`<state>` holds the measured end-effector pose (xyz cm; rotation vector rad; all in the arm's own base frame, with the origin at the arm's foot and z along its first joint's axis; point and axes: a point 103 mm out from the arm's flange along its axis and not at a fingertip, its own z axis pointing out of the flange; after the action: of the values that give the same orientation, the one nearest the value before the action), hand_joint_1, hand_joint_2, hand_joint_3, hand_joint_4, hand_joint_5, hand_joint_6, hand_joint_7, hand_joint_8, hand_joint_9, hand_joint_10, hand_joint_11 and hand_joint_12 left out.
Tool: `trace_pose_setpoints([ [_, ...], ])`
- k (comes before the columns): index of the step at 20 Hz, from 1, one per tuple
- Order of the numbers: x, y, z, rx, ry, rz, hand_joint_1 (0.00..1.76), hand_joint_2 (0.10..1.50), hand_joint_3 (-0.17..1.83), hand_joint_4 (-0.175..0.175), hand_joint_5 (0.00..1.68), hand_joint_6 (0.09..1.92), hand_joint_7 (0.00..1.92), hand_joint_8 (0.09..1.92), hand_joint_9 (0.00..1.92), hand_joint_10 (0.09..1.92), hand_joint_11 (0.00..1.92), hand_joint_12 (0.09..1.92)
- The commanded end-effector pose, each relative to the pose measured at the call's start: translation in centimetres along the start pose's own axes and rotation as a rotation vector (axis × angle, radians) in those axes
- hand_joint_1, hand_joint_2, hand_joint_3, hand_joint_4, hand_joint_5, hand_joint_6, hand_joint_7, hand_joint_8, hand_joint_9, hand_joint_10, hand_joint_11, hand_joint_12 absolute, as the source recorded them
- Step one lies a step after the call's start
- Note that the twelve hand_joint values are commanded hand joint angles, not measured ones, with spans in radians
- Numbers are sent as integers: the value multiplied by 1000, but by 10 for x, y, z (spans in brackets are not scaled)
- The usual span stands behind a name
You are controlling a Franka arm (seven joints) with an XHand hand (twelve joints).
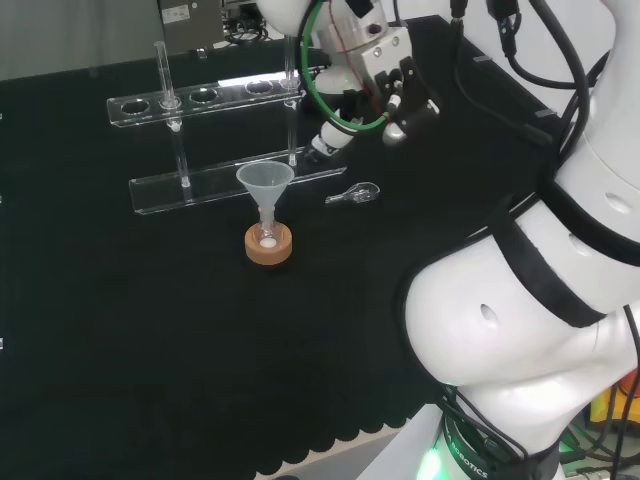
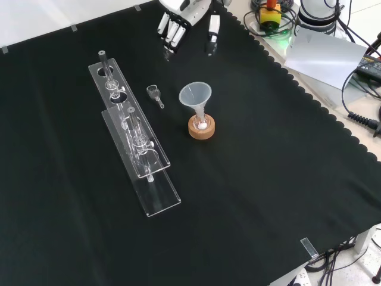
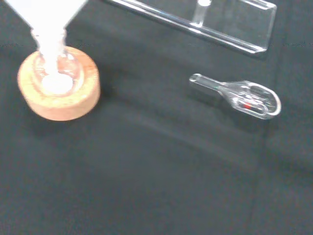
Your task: Remove the funnel from the round-bottom flask.
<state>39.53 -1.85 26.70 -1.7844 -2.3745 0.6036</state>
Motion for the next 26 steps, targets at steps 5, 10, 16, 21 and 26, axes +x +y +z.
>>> trace_pose_setpoints([
  [5, 37, 19, -10, 91, 9, -113, 459, 911, -175, -18, 262, 87, 287, 606, 822, 87, 468, 1307],
  [10, 42, 33, -5, 124, 12, -135, 452, 901, -174, -13, 209, 87, 202, 596, 746, 87, 451, 1321],
  [16, 48, 47, -4, 144, 8, -158, 447, 897, -173, -11, 196, 87, 190, 601, 738, 87, 448, 1326],
  [21, 53, 61, 0, 174, 6, -183, 446, 896, -172, -9, 200, 87, 192, 607, 744, 87, 456, 1327],
  [26, 56, 73, 3, 219, -4, -195, 446, 894, -172, -5, 173, 87, 166, 600, 735, 87, 470, 1326],
])
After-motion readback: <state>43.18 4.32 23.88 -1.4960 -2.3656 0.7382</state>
